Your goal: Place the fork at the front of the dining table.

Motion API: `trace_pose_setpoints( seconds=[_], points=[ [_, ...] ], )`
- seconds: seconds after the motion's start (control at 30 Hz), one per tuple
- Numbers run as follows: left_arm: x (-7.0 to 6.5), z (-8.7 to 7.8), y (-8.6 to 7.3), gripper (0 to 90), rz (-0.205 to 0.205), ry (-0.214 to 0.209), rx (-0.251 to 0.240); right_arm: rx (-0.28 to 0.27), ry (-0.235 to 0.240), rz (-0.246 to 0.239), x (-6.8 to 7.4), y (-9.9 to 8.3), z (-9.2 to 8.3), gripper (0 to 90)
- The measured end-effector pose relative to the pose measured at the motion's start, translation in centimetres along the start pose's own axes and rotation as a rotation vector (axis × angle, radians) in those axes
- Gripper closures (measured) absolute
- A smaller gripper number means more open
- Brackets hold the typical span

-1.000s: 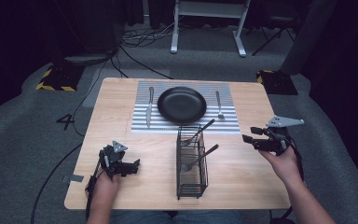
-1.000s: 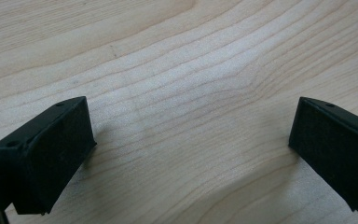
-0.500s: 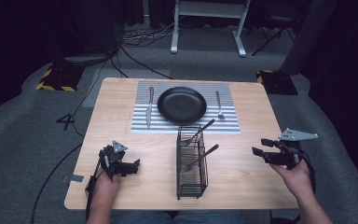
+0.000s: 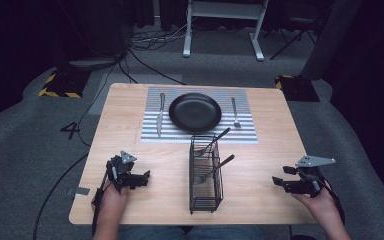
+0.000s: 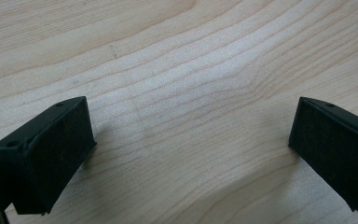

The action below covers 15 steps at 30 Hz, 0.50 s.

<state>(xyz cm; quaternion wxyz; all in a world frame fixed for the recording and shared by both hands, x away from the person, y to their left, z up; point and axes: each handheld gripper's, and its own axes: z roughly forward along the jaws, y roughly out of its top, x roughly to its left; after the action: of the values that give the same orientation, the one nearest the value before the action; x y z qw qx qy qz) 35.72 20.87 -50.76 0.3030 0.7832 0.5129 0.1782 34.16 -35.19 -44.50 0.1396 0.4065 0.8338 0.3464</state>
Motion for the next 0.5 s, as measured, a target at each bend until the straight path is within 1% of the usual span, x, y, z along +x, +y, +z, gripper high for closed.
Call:
trace_pose_setpoints(
  seconds=[0.07, 0.13, 0.17, 0.23, 0.37, 0.4, 0.47, 0.5],
  points=[
    [0.0, 0.0, 0.0, 0.0, 0.000, 0.000, -0.001, 0.002, 0.004, 0.002, 0.1, -0.3, 0.1, 33.8],
    [0.0, 0.0, 0.0, 0.0, 0.000, 0.000, 0.000, 0.035, 0.020, -0.028, 0.3, -1.1, 0.7, 33.7],
    [0.0, 0.0, 0.0, 0.0, 0.000, 0.000, 0.000, 0.051, 0.018, -0.040, 0.3, -1.3, 0.8, 33.7],
    [0.0, 0.0, 0.0, 0.0, 0.000, 0.000, 0.000, 0.064, 0.014, -0.043, 0.5, -1.7, 1.0, 33.7],
    [0.0, 0.0, 0.0, 0.0, 0.000, 0.000, 0.000, 0.076, 0.029, -0.045, 1.0, -2.3, 1.4, 34.5],
    [0.0, 0.0, 0.0, 0.0, 0.000, 0.000, 0.000, 0.074, 0.036, -0.045, 1.1, -2.5, 1.5, 34.8],
    [0.0, 0.0, 0.0, 0.0, 0.000, 0.000, 0.000, 0.049, 0.029, -0.056, 1.4, -2.8, 1.7, 36.0],
    [0.0, 0.0, 0.0, 0.0, 0.000, 0.000, 0.000, 0.049, 0.029, -0.056, 1.4, -2.8, 1.7, 36.0]
  ],
)
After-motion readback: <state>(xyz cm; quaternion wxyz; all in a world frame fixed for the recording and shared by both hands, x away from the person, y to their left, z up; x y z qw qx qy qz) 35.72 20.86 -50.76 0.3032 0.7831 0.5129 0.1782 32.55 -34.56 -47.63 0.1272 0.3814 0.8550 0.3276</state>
